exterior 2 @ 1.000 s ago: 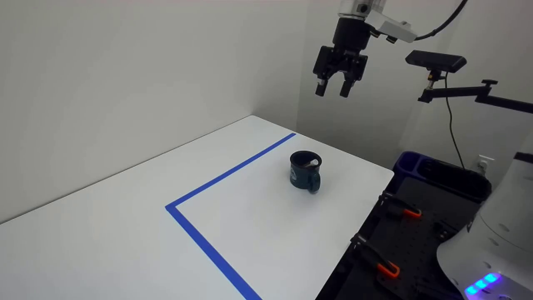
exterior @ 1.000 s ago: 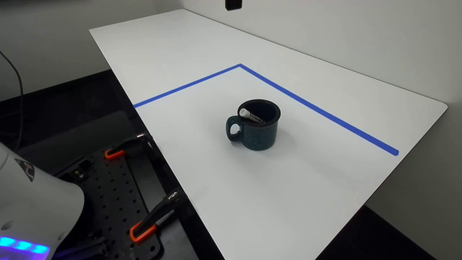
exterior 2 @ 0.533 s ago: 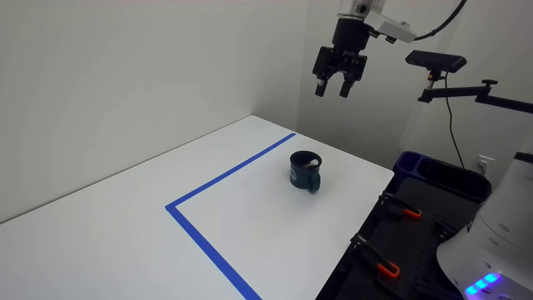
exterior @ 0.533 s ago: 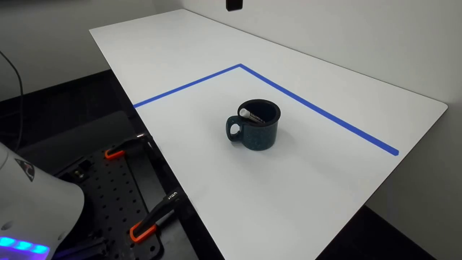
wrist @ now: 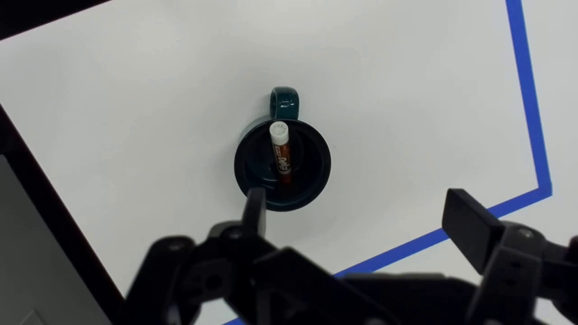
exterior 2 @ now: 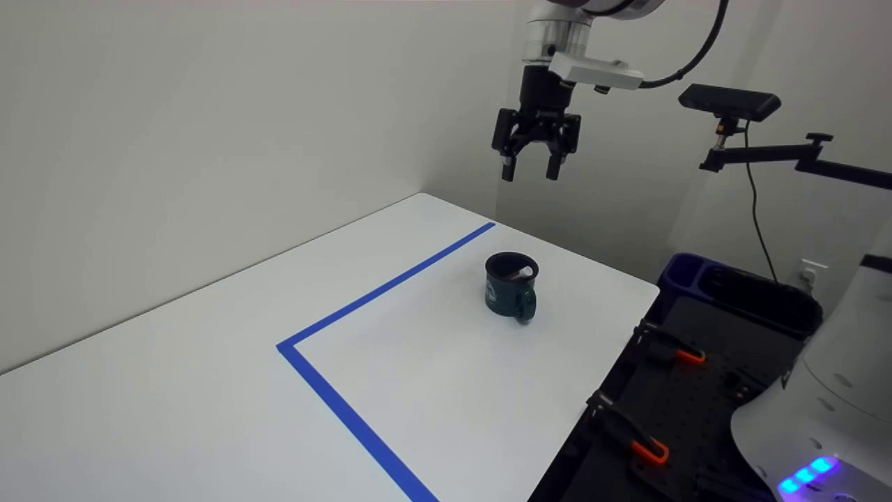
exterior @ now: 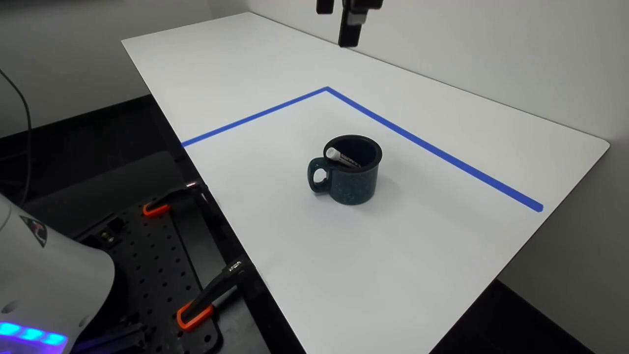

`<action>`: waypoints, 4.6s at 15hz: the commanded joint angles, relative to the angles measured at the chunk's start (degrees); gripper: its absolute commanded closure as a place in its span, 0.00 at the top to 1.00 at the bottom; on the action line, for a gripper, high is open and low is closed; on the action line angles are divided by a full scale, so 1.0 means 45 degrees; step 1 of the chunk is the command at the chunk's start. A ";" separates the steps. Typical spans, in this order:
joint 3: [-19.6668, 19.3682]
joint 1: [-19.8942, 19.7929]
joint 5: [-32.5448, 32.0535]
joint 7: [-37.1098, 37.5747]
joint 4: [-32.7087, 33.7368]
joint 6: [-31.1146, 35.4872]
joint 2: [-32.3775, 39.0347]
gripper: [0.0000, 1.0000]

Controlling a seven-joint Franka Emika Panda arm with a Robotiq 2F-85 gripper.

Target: Put the marker on the table.

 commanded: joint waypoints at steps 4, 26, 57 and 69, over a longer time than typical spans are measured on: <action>0.0156 -0.0201 0.0991 -0.0079 0.1413 0.0006 0.2893 1.00; 0.0426 -0.0752 0.0987 -0.1521 0.2897 0.0552 0.7177 1.00; 0.0632 -0.0804 0.0838 -0.1381 0.3709 -0.0985 0.8098 0.36; 0.0569 -0.0904 0.0986 -0.1226 0.3432 -0.1374 0.7380 0.05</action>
